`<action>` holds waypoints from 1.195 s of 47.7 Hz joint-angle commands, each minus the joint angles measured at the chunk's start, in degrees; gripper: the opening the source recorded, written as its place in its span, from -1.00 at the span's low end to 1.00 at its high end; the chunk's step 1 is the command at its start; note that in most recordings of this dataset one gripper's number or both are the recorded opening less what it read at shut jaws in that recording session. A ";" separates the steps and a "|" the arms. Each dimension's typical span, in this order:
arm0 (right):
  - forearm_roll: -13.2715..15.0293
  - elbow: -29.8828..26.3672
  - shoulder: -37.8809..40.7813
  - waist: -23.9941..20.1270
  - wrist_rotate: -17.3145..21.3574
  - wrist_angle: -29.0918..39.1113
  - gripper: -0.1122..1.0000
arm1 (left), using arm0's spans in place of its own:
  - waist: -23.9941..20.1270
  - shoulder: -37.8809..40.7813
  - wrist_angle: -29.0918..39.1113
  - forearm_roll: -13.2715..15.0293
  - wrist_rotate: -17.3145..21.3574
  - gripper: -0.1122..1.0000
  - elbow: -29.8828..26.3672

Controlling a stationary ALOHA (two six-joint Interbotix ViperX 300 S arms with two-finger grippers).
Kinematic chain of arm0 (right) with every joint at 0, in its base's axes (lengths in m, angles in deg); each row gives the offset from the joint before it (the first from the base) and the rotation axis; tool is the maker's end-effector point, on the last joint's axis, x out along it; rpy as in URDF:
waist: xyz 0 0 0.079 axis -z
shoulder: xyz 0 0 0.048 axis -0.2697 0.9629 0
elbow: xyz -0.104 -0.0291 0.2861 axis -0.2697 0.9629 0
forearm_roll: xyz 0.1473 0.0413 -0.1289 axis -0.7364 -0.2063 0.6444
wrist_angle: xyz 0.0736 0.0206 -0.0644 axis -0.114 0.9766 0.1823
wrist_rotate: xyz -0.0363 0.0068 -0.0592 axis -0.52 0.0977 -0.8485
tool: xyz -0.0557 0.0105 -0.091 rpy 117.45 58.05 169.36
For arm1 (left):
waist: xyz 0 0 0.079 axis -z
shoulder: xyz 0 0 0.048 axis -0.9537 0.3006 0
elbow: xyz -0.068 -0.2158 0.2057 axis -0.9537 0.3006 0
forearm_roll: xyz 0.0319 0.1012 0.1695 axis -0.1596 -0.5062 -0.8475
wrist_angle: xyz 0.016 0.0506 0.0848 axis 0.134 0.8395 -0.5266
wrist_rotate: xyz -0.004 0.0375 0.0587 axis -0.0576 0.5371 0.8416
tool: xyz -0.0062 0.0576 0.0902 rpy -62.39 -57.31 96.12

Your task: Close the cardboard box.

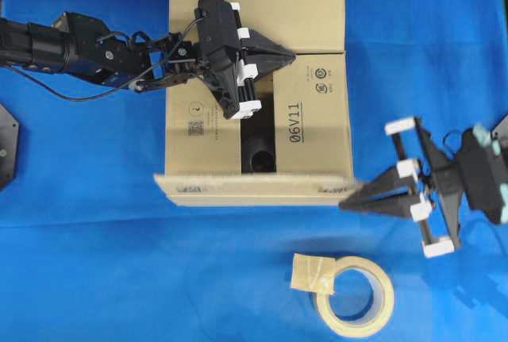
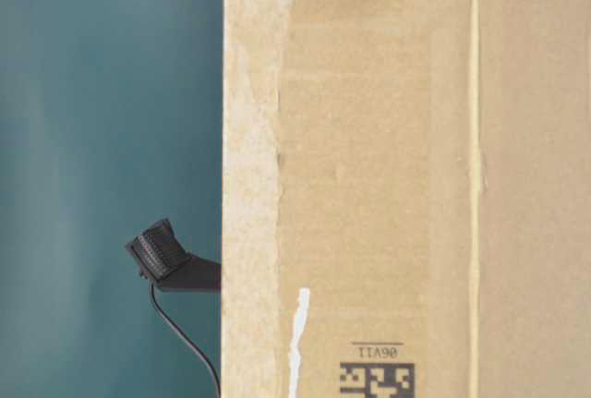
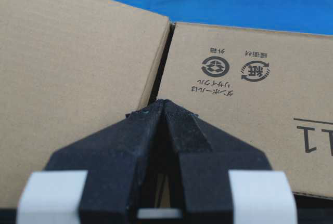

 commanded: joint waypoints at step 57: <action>-6.15 -0.53 12.48 12.04 0.44 1.05 -0.80 | -0.62 -3.43 1.41 0.09 -0.09 -0.80 -0.97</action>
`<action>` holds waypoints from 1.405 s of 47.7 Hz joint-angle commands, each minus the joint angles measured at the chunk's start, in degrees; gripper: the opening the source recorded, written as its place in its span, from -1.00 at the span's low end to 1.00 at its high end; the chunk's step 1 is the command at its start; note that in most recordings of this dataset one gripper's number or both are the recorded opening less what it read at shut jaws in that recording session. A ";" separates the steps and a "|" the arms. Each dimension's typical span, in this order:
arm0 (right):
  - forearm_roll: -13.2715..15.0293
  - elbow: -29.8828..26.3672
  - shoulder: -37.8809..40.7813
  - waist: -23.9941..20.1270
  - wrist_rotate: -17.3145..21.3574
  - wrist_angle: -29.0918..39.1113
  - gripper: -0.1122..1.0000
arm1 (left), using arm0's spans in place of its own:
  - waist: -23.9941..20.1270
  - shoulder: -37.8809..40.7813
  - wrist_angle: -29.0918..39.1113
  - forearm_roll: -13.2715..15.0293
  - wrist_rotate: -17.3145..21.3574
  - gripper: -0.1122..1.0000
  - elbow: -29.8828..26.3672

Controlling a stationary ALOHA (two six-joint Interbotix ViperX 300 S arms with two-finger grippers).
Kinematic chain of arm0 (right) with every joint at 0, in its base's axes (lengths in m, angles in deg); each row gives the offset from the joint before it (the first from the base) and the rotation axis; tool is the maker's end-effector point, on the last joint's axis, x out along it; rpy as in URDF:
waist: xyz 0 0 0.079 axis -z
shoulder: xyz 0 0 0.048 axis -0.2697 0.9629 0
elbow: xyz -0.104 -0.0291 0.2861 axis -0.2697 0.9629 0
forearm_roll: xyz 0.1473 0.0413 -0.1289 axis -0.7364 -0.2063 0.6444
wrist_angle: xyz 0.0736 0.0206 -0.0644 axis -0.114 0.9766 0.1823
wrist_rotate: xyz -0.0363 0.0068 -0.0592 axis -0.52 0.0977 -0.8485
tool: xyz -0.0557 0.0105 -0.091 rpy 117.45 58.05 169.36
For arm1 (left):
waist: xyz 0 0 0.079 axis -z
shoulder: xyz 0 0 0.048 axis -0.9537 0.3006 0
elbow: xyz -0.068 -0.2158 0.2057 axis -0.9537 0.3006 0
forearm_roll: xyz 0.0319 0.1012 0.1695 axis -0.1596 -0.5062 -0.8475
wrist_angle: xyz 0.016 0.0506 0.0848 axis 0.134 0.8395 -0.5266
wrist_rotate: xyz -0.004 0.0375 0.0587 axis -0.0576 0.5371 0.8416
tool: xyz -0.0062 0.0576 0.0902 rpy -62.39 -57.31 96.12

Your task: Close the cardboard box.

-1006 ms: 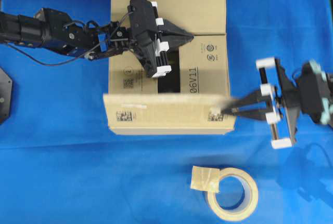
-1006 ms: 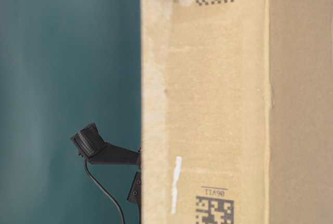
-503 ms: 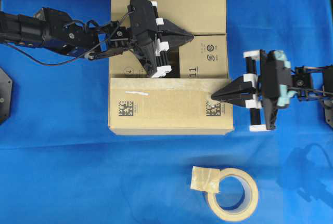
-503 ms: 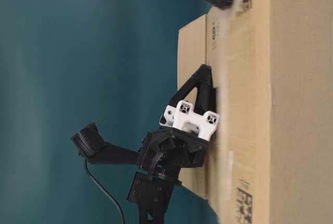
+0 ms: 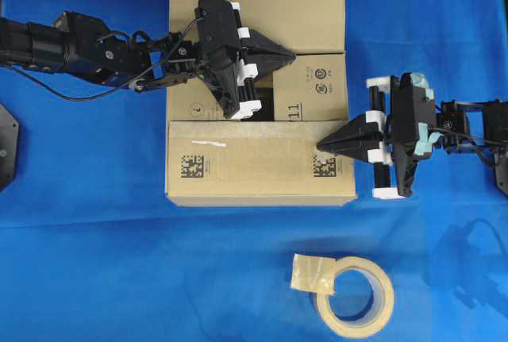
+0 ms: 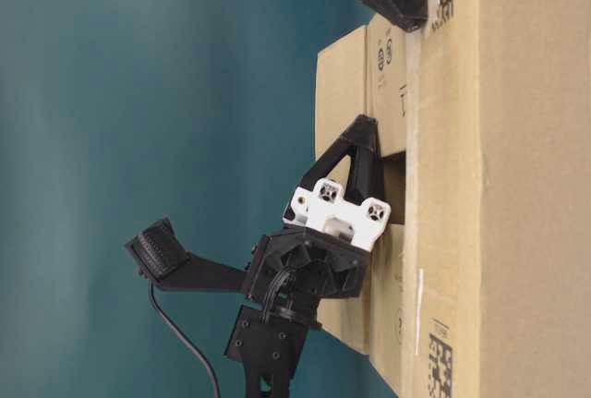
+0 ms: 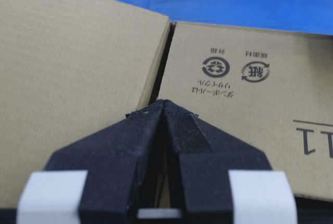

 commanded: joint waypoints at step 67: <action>-0.18 -0.53 0.00 0.53 -0.18 -1.58 -0.80 | -15.56 -0.18 76.20 0.09 8.35 -0.80 -35.77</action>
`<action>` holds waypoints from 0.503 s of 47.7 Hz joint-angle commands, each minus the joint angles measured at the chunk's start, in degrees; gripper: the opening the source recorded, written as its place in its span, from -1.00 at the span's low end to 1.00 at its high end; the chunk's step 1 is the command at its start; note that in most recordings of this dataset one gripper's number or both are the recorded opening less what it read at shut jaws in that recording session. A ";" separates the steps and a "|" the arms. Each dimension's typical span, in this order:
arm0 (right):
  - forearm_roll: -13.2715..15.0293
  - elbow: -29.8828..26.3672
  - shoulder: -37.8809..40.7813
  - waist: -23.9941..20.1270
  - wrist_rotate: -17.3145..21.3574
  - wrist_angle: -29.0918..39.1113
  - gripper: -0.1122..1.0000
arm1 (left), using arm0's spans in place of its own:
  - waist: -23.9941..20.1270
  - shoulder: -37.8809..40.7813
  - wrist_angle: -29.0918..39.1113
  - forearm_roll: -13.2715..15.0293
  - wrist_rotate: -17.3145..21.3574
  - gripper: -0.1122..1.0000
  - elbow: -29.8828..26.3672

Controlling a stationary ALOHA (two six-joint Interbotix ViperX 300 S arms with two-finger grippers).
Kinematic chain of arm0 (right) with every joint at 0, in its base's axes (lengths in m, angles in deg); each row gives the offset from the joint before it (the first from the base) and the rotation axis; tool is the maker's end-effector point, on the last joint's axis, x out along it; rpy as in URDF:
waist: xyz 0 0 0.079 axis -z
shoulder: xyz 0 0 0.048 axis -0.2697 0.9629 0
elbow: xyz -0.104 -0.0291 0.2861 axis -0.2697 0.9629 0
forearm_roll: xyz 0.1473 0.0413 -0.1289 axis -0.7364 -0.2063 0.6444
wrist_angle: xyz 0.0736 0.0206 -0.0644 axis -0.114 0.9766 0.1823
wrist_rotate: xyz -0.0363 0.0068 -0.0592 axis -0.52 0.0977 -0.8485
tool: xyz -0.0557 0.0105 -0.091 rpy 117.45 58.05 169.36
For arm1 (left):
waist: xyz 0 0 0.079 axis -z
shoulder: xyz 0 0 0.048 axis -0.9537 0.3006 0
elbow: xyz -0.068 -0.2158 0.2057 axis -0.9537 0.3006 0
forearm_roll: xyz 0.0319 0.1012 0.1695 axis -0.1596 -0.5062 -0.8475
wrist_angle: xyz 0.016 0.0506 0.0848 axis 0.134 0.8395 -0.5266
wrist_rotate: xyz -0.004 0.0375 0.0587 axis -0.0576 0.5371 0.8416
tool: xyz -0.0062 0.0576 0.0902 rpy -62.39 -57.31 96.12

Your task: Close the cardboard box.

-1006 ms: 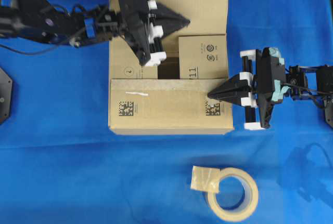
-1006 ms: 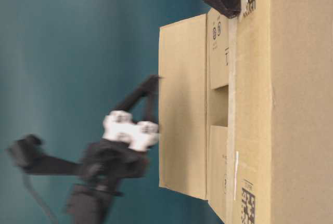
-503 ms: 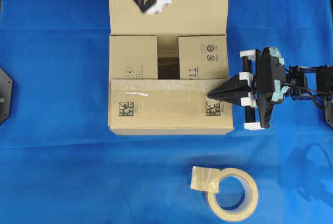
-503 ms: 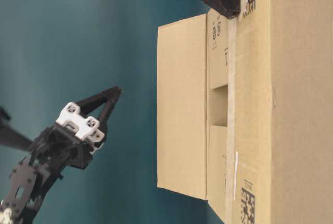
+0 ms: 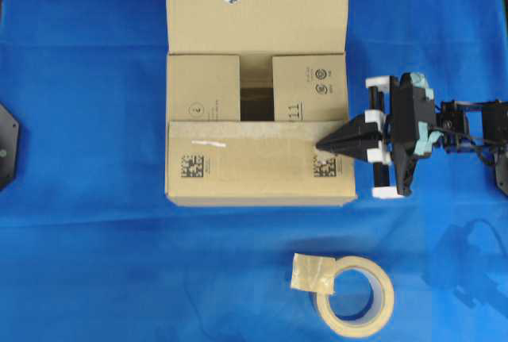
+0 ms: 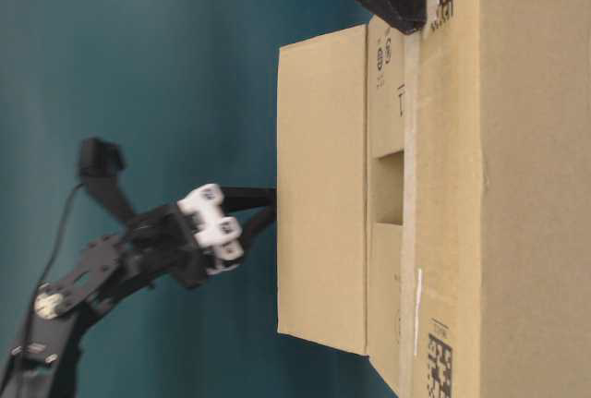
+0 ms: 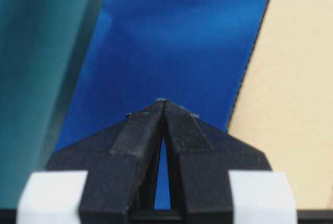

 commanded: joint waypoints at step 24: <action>-0.09 -0.70 -0.18 0.44 -0.44 -1.23 -0.80 | 3.69 -0.53 6.24 0.18 -0.18 -0.80 -3.43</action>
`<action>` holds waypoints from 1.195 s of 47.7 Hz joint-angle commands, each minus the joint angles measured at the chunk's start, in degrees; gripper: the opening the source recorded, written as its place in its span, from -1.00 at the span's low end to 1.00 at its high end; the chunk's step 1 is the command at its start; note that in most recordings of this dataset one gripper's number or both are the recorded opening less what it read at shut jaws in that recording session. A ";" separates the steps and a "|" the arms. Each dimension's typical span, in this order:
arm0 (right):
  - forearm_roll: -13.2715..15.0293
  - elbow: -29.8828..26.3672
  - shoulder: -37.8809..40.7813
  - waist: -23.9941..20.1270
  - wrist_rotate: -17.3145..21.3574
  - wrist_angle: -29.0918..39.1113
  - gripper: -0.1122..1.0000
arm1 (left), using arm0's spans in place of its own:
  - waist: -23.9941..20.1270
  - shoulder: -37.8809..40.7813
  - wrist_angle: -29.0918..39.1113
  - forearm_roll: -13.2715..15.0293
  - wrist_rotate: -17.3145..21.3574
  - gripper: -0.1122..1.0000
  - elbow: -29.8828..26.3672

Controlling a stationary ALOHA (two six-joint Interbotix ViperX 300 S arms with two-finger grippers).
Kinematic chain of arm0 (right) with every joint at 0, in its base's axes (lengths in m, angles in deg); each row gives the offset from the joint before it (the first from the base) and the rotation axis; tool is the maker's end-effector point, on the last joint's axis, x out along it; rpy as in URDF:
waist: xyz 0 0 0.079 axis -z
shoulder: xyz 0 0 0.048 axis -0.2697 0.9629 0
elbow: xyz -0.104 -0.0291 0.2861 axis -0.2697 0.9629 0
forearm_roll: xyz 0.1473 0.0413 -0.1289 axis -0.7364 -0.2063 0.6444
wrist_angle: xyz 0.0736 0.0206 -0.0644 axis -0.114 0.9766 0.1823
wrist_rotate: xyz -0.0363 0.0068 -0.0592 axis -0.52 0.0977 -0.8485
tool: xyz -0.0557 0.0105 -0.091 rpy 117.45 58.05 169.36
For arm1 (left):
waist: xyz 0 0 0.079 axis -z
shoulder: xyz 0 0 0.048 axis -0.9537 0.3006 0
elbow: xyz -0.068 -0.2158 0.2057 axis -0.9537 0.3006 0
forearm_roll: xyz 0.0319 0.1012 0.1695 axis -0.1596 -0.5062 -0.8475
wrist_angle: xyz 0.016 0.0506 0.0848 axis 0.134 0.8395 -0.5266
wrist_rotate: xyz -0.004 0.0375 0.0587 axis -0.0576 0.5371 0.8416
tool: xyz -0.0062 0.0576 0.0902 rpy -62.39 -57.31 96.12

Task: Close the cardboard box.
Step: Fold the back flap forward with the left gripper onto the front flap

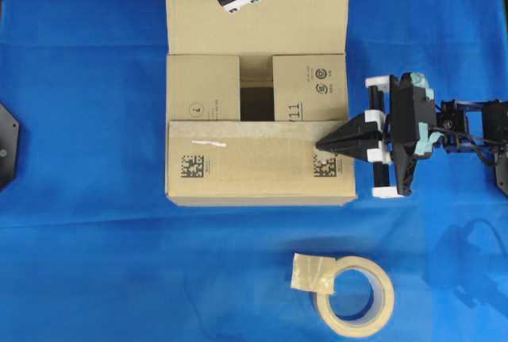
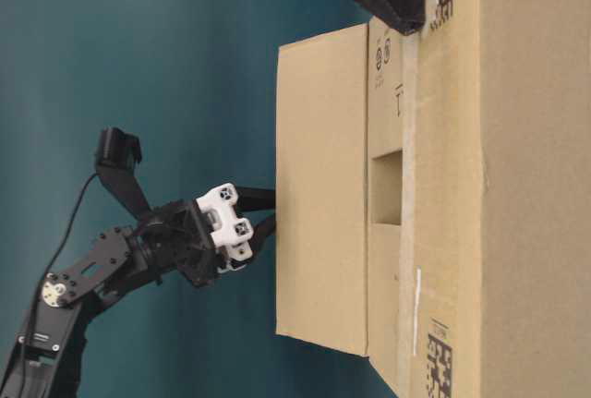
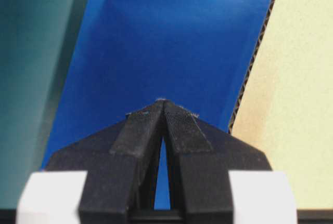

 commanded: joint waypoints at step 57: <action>0.09 -0.70 -0.26 1.58 -0.26 -1.41 -0.80 | 16.35 -10.20 -7.82 0.26 -8.26 -0.80 12.57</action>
